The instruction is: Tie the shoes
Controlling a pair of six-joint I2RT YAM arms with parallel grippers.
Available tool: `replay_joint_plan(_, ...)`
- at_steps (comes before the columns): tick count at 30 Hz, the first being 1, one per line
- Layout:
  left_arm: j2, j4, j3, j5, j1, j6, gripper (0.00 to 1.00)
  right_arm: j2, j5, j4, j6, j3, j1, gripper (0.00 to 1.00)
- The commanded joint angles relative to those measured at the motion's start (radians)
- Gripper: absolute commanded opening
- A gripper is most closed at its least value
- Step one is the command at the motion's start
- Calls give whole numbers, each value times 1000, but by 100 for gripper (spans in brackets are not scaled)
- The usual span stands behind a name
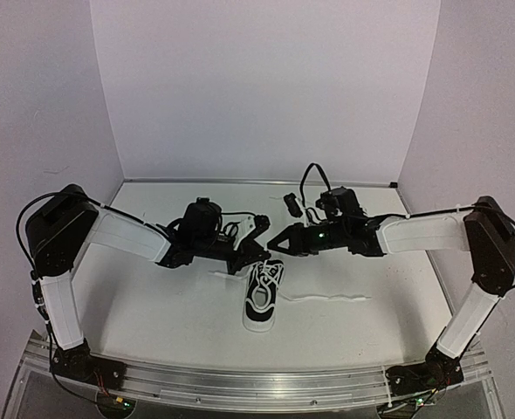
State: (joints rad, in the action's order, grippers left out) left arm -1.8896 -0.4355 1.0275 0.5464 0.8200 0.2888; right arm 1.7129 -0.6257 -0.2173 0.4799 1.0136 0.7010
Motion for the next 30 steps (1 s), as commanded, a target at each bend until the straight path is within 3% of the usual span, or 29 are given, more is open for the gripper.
replay_joint_plan(1,7,32,38,7,7,36,0,-30,-4,-8,-6,8,-6,27)
replay_joint_plan(10,-3,78,68,-14,23,79,0,21,-10,140,-78,110,-5,26)
replay_joint_plan(24,-11,118,105,-24,30,107,0,28,-7,217,-132,133,-5,22)
replay_joint_plan(27,-13,119,107,-25,30,109,0,24,-5,225,-144,134,-3,16)
replay_joint_plan(30,-14,122,109,-26,31,110,0,21,6,251,-149,135,-4,0)
